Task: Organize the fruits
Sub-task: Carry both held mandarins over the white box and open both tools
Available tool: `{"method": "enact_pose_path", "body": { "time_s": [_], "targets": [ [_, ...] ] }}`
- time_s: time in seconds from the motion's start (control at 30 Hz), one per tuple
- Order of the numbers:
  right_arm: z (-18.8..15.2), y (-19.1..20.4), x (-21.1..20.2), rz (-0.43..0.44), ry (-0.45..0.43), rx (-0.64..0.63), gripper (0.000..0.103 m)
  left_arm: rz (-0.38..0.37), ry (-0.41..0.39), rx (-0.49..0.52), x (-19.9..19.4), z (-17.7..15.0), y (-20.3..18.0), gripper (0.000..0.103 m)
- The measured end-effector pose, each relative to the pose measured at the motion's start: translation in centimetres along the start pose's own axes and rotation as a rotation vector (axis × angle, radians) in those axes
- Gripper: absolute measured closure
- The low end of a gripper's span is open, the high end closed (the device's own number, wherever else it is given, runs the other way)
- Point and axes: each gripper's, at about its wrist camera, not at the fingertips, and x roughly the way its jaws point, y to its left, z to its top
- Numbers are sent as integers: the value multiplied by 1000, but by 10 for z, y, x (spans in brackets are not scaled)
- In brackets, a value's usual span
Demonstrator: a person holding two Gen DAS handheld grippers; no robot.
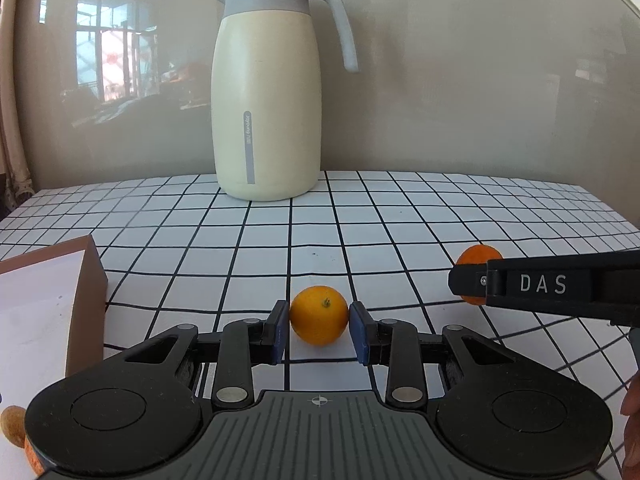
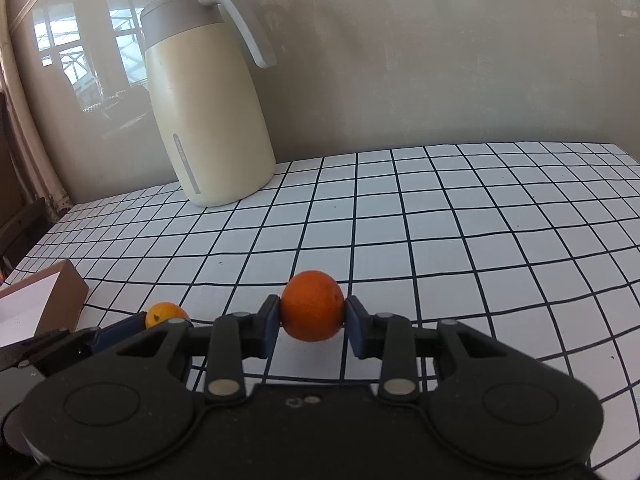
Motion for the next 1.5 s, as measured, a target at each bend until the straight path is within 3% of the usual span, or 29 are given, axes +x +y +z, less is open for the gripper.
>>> {"method": "enact_pose_path", "body": {
  "time_s": [0.7, 0.9, 1.5],
  "targets": [
    [-42, 16, -72, 43, -38, 5, 77, -53, -20, 31, -74, -45, 6, 70],
    [-60, 31, -81, 71, -7, -40, 77, -58, -40, 28, -100, -51, 16, 70],
    [-78, 93, -111, 240, -42, -168, 77, 17, -124, -29, -175, -63, 72, 70]
  ]
}}
